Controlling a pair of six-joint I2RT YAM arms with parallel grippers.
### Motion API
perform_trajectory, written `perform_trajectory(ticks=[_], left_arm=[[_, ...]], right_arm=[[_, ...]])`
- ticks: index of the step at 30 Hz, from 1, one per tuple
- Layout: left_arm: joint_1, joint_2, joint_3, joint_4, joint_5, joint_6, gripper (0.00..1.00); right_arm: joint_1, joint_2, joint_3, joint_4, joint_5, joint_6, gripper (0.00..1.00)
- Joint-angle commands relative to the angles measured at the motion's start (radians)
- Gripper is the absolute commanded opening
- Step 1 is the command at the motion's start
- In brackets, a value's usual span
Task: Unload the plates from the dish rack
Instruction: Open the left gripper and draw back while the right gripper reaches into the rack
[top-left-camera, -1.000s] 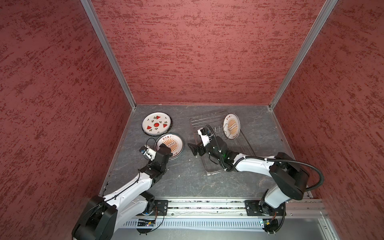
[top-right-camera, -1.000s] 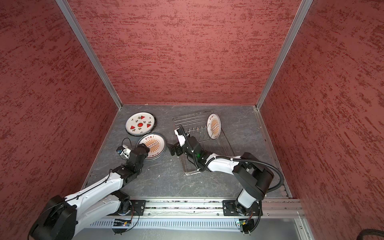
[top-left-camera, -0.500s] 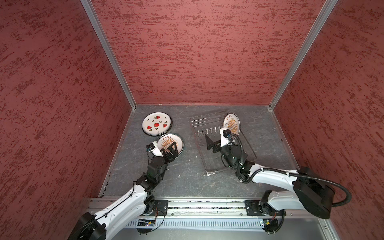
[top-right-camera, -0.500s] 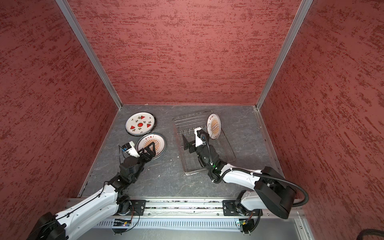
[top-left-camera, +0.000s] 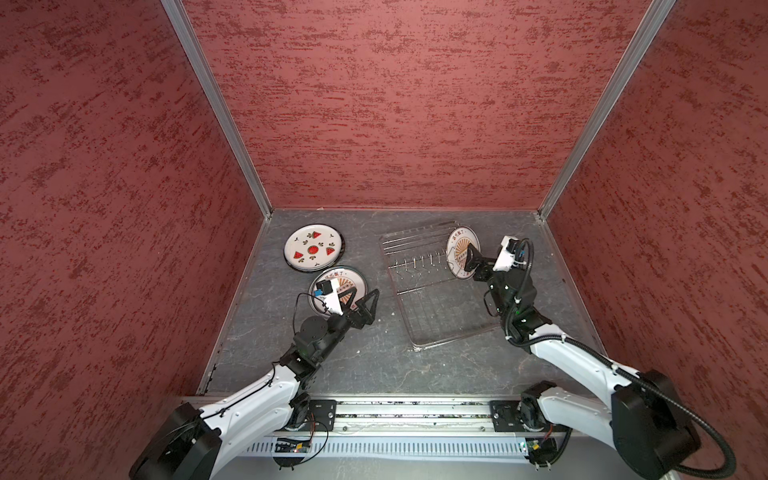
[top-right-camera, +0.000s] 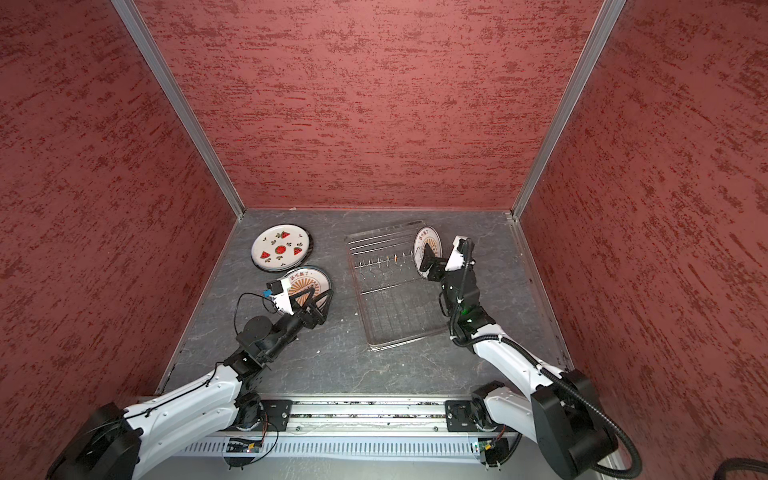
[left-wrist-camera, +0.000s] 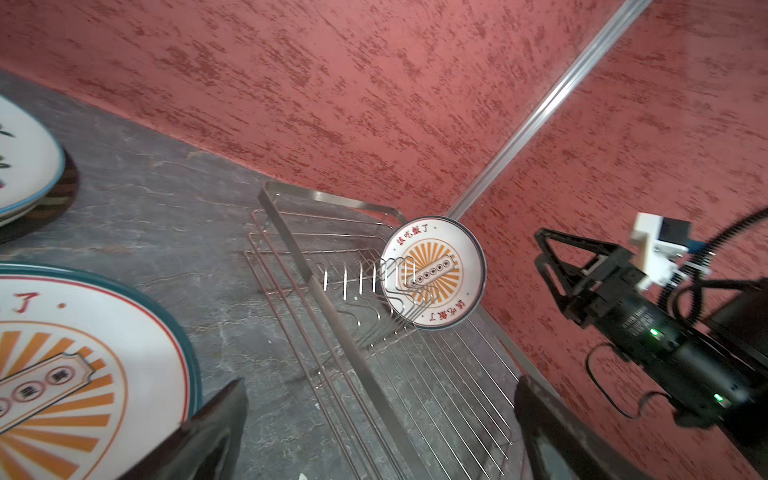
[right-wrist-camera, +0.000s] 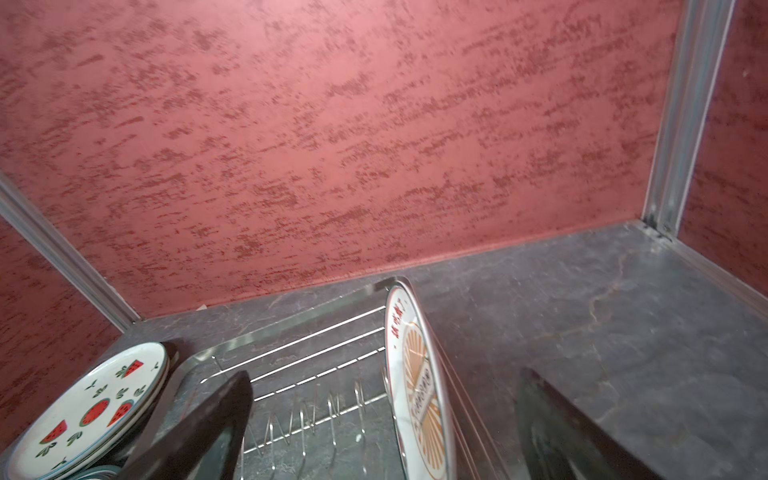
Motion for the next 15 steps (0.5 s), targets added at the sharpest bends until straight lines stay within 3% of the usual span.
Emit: perform_trajectory(ticks=[1, 4, 7, 15], left_arm=[[-0.016, 0.008, -0.003, 0.076, 0.034, 0.039, 0.99], [-0.023, 0.010, -0.003, 0.078, 0.023, 0.047, 0.99], [-0.023, 0.017, 0.003, 0.079, 0.021, 0.049, 0.99], [-0.027, 0.053, 0.017, 0.087, 0.021, 0.054, 1.00]], right_arm=[[-0.076, 0.036, 0.056, -0.111, -0.178, 0.094, 0.92], [-0.122, 0.089, 0.099, -0.165, -0.230, 0.091, 0.78], [-0.124, 0.140, 0.157, -0.232, -0.182, 0.059, 0.61], [-0.123, 0.248, 0.239, -0.272, -0.165, 0.011, 0.46]])
